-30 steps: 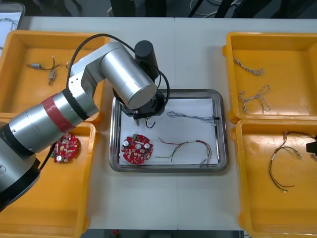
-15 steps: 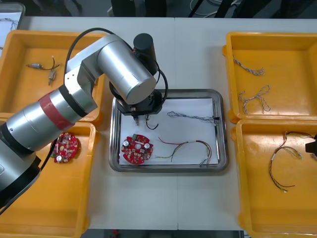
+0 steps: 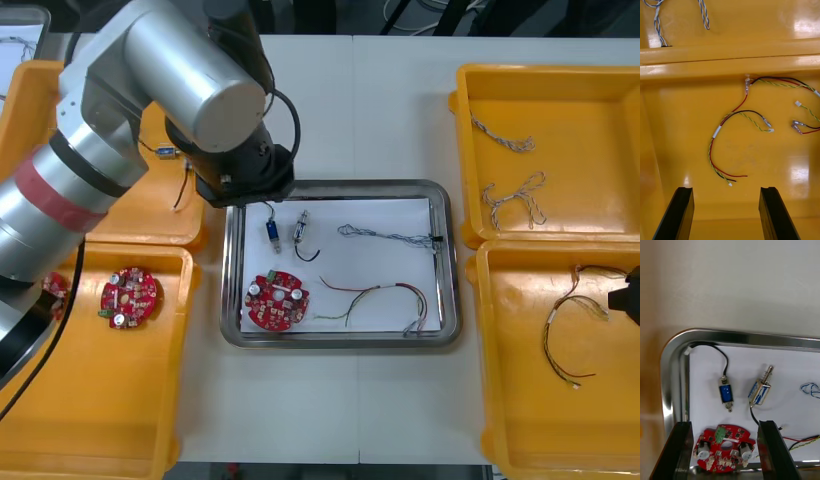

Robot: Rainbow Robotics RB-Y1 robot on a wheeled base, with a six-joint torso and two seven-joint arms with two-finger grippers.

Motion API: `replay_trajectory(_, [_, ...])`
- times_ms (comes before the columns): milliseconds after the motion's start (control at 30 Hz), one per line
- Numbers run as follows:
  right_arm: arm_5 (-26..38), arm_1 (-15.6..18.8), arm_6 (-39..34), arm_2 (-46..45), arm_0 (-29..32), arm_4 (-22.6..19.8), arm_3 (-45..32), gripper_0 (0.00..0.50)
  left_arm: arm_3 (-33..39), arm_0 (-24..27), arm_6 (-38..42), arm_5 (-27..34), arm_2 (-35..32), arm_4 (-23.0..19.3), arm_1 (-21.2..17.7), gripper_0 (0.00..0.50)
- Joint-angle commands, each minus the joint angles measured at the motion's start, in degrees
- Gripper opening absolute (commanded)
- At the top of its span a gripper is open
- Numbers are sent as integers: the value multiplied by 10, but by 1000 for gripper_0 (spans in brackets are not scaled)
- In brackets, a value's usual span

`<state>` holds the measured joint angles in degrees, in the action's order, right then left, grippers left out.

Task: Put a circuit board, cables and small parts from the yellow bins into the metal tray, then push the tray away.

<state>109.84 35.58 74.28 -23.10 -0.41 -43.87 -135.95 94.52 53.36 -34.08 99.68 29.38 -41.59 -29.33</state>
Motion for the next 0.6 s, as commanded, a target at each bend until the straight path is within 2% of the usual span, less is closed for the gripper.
replay_trajectory(33, [2,36,-31,11,-8,-29,-18,500,44,26,6,32,-48,-32,-51,500])
replay_trajectory(233, [2,75,-27,24,-15,-72,-18,500,67,26,-10,54,-71,-89,-100,500])
replay_trajectory(367, [2,94,-26,49,-33,-81,-18,500,78,25,-18,60,-71,-116,-132,500])
replay_trajectory(533, [2,108,-19,98,-77,-94,-18,500,89,23,-33,78,-85,-163,-173,500])
replay_trajectory(600, [2,114,-18,118,-96,-98,-18,500,97,17,-50,96,-96,-169,-181,500])
